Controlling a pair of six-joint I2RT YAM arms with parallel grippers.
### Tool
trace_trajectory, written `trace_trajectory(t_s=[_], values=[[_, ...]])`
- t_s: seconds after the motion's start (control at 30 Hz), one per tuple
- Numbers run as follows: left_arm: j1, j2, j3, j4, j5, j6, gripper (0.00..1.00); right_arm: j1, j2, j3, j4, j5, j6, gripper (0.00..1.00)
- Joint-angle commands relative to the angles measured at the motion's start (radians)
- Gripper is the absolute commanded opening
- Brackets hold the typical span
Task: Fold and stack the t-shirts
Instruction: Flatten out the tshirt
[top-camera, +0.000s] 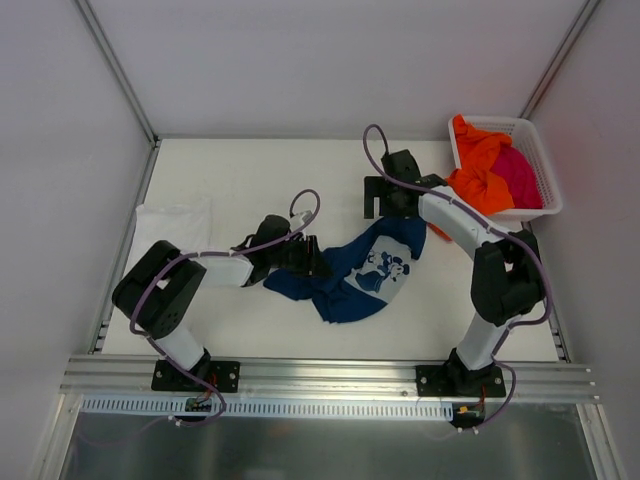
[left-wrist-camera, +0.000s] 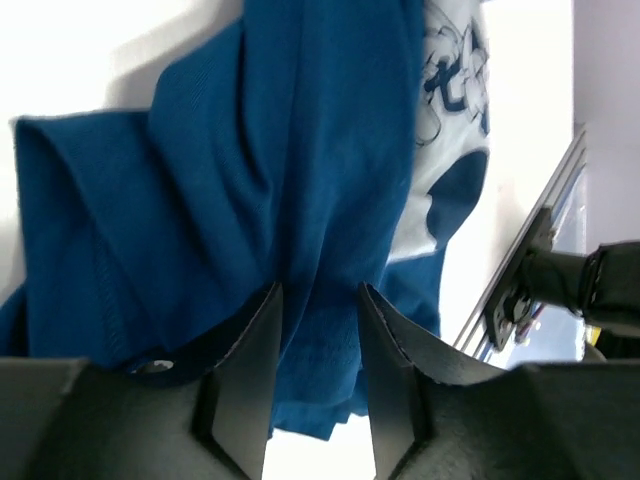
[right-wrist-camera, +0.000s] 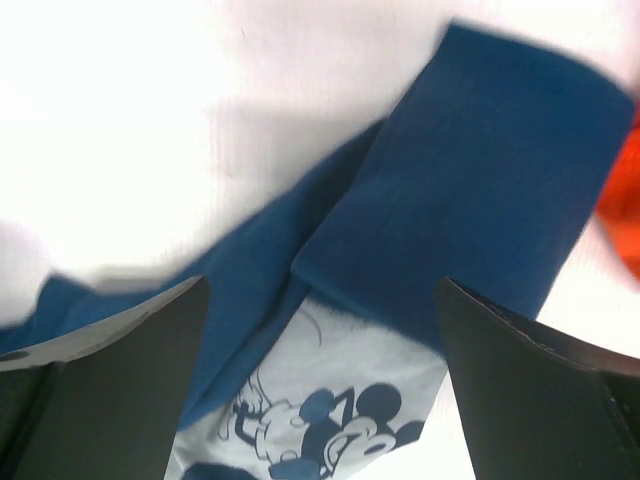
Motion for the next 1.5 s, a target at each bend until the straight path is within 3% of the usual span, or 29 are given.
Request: trace_trajectory(t_s=[0.0,0.17,0.43,0.53,0.57,0.63,0.7,0.73,0.87,1.13,1.23,1.47], values=[[-0.037,-0.100,-0.073,-0.028,-0.065,-0.025,0.33,0.007,0.018,0.077,-0.017,0.029,-0.022,0.99],[-0.090,-0.190,-0.165,-0.058,-0.149,-0.083,0.24,0.006,0.059,0.114,-0.036,0.031,-0.033,0.99],[-0.197,-0.313,-0.153,-0.204,-0.284,-0.104,0.24,0.021,0.087,0.075,-0.043,-0.001,-0.013,0.99],[-0.222,-0.364,-0.147,-0.229,-0.320,-0.108,0.25,0.032,0.066,0.039,-0.045,-0.001,-0.005,0.94],[-0.223,-0.382,-0.138,-0.235,-0.324,-0.100,0.26,0.035,0.059,0.032,-0.043,-0.001,-0.002,0.83],[-0.226,-0.387,-0.116,-0.288,-0.367,-0.068,0.27,0.044,0.038,0.012,-0.046,0.000,0.009,0.69],[-0.225,-0.381,-0.067,-0.334,-0.419,-0.043,0.28,0.057,0.018,0.013,-0.066,0.014,0.010,0.50],[-0.225,-0.371,-0.037,-0.365,-0.430,-0.019,0.28,0.064,0.012,0.015,-0.075,0.020,0.007,0.35],[-0.225,-0.347,0.013,-0.387,-0.443,0.004,0.30,0.089,-0.037,0.015,-0.111,0.061,0.000,0.00],[-0.225,-0.270,0.057,-0.400,-0.420,-0.005,0.30,0.095,-0.186,-0.010,-0.197,0.170,-0.034,0.00],[-0.226,-0.259,0.076,-0.492,-0.465,-0.025,0.31,0.095,-0.229,-0.013,-0.218,0.181,-0.039,0.00],[-0.243,-0.339,0.053,-0.672,-0.631,-0.075,0.46,0.095,-0.235,-0.027,-0.220,0.187,-0.036,0.01]])
